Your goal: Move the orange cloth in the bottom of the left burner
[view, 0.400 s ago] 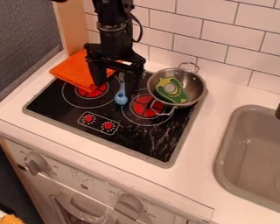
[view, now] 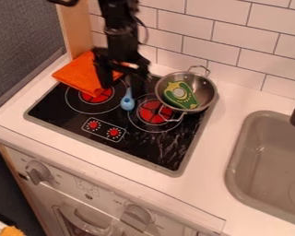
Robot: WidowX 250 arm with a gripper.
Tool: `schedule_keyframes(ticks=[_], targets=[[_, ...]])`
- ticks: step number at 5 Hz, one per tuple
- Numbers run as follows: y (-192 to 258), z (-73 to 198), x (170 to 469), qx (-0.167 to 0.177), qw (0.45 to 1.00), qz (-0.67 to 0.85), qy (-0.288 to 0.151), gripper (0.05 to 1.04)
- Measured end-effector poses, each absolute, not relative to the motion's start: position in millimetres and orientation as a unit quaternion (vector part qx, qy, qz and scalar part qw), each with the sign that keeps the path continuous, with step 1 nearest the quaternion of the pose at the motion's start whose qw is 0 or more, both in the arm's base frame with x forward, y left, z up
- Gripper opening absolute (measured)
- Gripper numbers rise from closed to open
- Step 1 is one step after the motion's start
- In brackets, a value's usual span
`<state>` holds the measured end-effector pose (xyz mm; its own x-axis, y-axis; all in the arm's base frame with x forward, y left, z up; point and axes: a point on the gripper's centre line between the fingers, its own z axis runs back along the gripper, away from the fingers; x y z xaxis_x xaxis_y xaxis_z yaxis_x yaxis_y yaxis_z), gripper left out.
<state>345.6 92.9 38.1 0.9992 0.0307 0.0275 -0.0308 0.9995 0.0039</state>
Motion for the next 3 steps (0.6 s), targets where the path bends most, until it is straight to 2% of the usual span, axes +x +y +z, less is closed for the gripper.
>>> schedule_keyframes(ticks=[2,3], targets=[[163.5,34.7,395.3,0.016,0.999,0.019,-0.031,1.001],[178.8,24.5,395.7,0.008,0.999,0.029,-0.021,1.001]])
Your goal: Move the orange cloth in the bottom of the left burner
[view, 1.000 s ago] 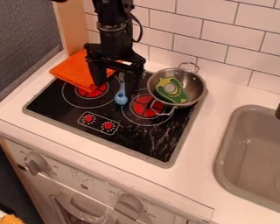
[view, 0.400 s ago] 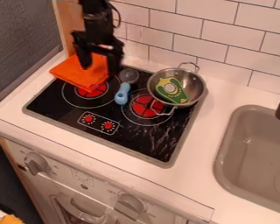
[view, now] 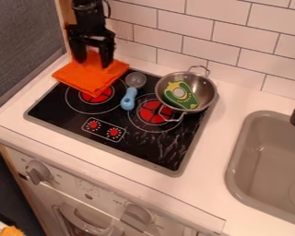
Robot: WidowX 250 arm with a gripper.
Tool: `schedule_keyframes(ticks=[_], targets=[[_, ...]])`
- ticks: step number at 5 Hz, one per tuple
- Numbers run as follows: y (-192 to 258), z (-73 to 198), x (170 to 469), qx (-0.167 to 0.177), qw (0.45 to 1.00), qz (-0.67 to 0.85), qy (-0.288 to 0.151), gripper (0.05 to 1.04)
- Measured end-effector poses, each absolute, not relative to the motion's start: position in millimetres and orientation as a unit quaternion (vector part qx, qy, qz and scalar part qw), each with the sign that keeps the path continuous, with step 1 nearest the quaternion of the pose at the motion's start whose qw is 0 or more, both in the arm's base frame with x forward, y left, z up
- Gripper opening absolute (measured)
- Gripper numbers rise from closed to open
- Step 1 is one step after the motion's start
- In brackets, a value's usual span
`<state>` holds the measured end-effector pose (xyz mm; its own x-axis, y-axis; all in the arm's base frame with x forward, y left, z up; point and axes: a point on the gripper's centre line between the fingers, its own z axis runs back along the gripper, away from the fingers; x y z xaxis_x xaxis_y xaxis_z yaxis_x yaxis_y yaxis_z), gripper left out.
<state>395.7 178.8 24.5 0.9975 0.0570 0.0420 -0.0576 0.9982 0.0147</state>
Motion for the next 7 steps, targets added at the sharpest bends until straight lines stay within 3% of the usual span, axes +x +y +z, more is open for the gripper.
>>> schedule_keyframes(ticks=[2,4,6,7], targets=[[162.9,6.0,381.7,-0.008,1.0,0.013,-0.016,0.999],[138.2,5.3,324.8,-0.009,1.0,0.016,-0.008,0.999],[165.1,7.4,254.0,-0.013,0.998,0.069,0.004,1.001],[162.1,8.4,247.4,-0.013,0.998,0.062,0.003,1.0]])
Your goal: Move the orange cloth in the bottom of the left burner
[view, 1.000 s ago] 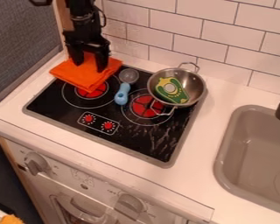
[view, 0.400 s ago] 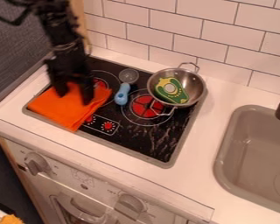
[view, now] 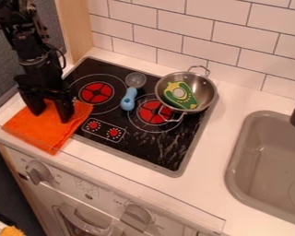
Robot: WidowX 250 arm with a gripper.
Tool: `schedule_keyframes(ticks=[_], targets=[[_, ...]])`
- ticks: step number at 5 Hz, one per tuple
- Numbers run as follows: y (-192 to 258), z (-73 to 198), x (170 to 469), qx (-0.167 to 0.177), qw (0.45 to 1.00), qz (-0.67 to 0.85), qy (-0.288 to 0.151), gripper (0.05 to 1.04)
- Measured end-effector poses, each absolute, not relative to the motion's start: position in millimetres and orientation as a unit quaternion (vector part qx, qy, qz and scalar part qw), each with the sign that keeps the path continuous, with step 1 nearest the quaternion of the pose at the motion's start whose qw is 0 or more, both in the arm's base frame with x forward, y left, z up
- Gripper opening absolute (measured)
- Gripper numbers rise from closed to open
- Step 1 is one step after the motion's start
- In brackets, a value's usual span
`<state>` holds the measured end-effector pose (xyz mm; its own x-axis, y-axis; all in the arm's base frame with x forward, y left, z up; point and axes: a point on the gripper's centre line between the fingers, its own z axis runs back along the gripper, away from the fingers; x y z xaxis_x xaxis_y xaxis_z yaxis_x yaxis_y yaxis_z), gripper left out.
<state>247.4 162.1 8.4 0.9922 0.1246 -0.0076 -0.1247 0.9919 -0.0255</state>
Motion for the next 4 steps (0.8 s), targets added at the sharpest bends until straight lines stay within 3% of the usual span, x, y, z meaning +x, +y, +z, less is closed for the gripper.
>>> schedule_keyframes(ticks=[1,2,3,4], targets=[[152.0,14.4,248.3,-0.02,0.999,0.043,-0.007,0.999],[136.3,44.2,254.9,-0.011,0.999,0.002,-0.04,1.0],[132.5,57.5,254.7,0.005,0.999,0.0,-0.042,1.0],[132.0,53.2,254.8,0.013,0.999,-0.005,-0.029,1.0]])
